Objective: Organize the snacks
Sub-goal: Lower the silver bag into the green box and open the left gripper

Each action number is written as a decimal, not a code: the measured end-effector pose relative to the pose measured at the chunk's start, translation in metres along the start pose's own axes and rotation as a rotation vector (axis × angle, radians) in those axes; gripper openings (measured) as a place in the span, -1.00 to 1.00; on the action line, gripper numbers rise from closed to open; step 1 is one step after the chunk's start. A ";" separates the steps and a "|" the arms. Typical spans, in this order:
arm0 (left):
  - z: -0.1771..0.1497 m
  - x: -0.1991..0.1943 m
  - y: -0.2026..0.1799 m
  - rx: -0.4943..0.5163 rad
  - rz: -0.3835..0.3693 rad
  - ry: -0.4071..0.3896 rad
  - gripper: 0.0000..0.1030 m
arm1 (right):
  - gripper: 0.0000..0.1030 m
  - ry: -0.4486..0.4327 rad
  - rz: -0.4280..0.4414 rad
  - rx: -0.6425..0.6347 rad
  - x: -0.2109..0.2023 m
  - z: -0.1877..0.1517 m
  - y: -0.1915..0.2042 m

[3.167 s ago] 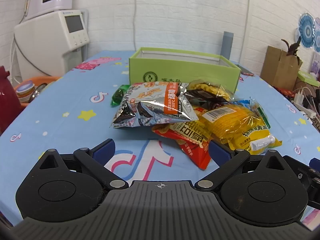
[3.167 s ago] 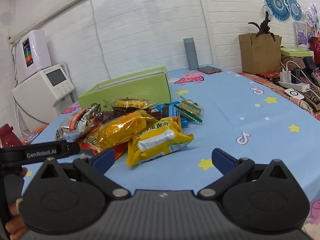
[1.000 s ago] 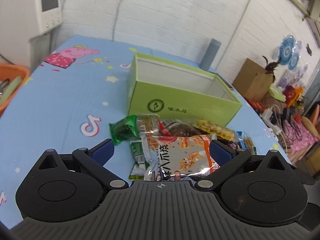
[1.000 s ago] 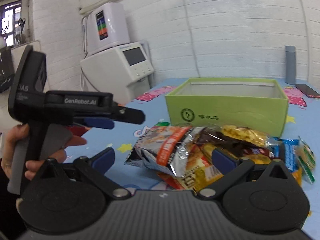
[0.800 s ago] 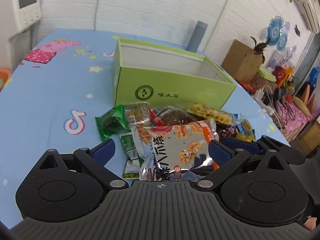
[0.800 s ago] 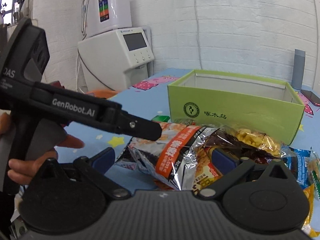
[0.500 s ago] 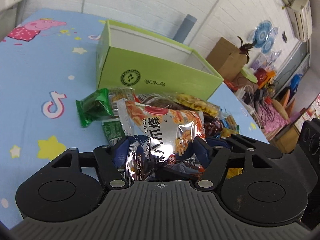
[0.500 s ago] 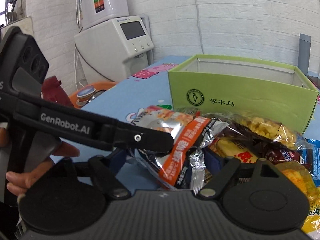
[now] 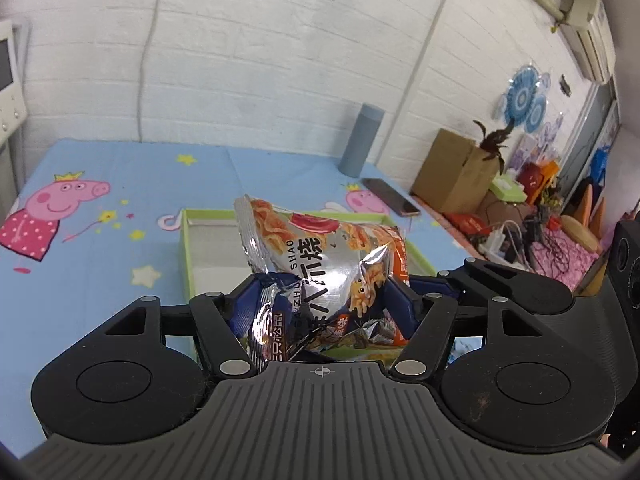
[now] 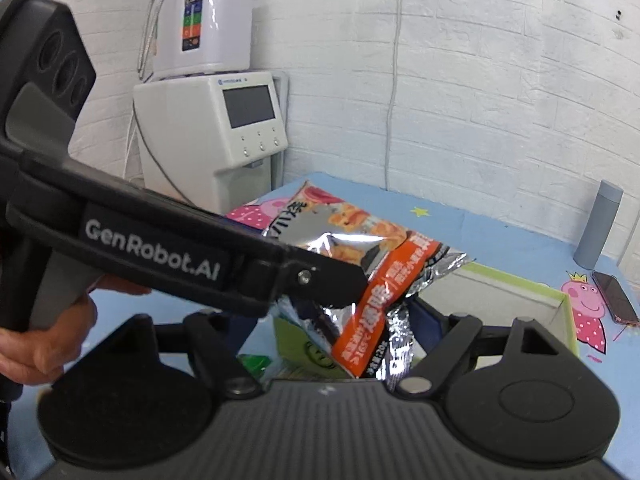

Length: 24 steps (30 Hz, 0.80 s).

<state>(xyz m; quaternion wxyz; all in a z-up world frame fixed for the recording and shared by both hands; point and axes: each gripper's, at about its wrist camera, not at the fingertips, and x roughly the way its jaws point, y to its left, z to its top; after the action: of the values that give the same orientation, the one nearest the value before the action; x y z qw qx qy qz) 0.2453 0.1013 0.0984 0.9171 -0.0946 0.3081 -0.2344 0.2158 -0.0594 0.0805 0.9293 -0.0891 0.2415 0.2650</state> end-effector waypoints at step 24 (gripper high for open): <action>-0.054 -0.037 -0.034 -0.004 0.035 -0.086 0.58 | 0.81 0.008 -0.005 0.047 -0.090 -0.041 -0.035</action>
<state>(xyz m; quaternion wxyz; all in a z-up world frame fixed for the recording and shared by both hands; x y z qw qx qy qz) 0.1744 0.0882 0.0857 0.9332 -0.1010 0.2705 -0.2137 0.1513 -0.1415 0.0909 0.9308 -0.0689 0.2512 0.2566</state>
